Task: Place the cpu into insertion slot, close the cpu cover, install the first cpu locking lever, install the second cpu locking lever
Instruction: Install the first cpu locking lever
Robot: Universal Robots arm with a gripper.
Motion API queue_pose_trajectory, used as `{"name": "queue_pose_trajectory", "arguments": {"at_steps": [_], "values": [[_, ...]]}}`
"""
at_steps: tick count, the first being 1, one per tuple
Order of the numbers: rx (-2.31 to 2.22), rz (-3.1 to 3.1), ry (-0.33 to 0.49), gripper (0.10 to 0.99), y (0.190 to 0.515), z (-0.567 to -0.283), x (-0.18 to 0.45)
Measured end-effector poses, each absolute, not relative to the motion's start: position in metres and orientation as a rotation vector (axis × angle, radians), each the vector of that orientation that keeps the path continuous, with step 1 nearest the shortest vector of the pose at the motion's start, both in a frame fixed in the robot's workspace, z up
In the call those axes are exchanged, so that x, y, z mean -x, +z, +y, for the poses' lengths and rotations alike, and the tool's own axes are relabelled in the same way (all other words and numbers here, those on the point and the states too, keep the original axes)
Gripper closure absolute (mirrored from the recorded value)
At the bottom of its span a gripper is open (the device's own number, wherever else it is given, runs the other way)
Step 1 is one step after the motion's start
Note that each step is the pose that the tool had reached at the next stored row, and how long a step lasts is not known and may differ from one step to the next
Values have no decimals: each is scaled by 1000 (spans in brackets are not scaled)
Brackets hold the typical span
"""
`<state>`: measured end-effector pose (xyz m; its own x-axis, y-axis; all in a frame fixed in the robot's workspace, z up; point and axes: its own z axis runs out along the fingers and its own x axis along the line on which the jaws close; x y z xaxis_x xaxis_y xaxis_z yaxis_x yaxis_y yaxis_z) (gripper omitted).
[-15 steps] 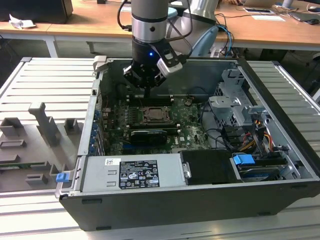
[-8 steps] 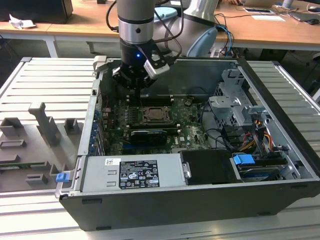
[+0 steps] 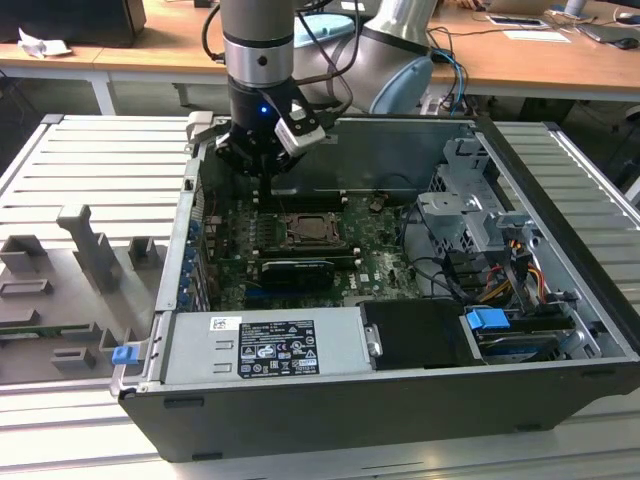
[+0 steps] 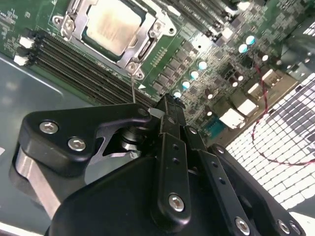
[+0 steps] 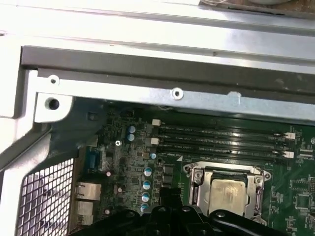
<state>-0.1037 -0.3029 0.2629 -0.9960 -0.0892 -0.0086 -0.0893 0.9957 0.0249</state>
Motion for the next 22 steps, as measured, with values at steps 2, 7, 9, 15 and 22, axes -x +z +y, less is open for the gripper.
{"name": "queue_pose_trajectory", "arguments": {"at_steps": [2, 7, 9, 15, 22], "values": [[137, 3131, 41, 980, 262, -299, 104], [137, 3131, 42, 980, 260, -296, 104], [136, 3131, 42, 980, 260, -296, 104], [136, 3131, 42, 980, 260, -296, 104], [123, 3131, 42, 980, 259, -291, 104]]}}
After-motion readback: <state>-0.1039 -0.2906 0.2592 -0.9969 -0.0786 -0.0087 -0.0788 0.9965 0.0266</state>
